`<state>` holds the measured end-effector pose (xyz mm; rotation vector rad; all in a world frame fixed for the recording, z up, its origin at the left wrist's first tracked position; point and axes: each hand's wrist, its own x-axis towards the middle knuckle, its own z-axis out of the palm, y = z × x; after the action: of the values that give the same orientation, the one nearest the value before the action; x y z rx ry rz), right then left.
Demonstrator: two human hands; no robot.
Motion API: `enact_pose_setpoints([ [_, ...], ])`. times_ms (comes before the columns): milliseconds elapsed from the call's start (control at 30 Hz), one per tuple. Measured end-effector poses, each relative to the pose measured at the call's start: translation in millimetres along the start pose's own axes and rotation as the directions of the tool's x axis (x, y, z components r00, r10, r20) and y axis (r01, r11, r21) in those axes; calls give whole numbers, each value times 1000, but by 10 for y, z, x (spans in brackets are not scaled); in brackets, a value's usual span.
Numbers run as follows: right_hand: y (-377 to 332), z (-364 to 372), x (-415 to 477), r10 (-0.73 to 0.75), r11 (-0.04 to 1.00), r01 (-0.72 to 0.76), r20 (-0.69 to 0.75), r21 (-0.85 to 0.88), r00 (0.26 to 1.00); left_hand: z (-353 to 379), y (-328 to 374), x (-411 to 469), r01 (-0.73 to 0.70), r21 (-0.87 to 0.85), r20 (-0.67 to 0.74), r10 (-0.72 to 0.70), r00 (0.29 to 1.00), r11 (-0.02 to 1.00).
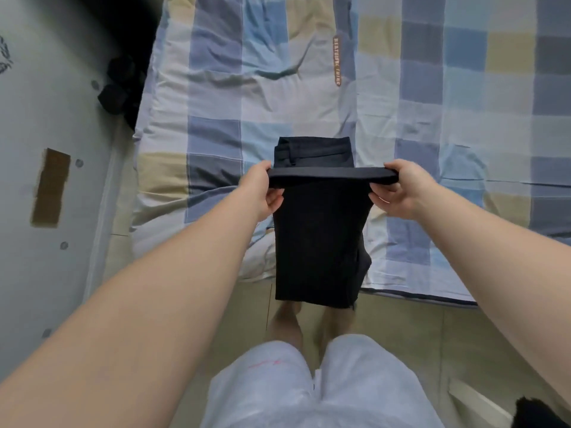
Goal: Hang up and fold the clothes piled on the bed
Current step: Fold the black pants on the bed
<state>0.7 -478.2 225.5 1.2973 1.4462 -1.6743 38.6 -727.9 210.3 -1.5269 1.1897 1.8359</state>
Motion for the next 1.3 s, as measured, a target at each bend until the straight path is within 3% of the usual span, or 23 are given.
enact_pose_setpoints([
  [133, -257, 344, 743, 6, 997, -5, -12, 80, 1000, 275, 319, 723, -20, 45, 33, 18, 999, 999],
  [267, -135, 522, 1481, 39, 986, -65, 167, 155, 985, 379, 295, 1370, -25, -25, 155, 29, 987, 999],
  [400, 255, 333, 1986, 93, 976, -140, 263, 168, 960, 397, -85, 1766, 27, 5, 224, -28, 974, 1000],
  [600, 798, -78, 2133, 143, 962, -204, 299, 181, 943, 183, -866, 1806, 70, 146, 167, -94, 981, 987],
  [733, 1155, -354, 1973, 221, 960, -254, 246, 115, 944, -16, -1399, 1626, 119, 332, 79, -154, 985, 936],
  [933, 1695, -775, 1894, 305, 952, -305, 103, -25, 947, -375, -2117, 1578, 247, 579, -108, -227, 968, 777],
  [1033, 1946, -939, 1942, 330, 929, -319, 29, -190, 944, -578, -2412, 1695, 206, 681, -171, -121, 978, 702],
  [1133, 2193, -1015, 2021, 289, 884, -270, -8, -383, 957, -687, -2580, 1845, 186, 677, -278, 14, 960, 712],
  [1200, 2341, -1007, 2111, 215, 856, -203, -30, -475, 976, -707, -2608, 1994, 136, 673, -240, 41, 970, 727],
  [1300, 2506, -909, 2242, 91, 827, -136, -109, -545, 990, -676, -2613, 2195, 121, 690, -138, -35, 990, 713],
])
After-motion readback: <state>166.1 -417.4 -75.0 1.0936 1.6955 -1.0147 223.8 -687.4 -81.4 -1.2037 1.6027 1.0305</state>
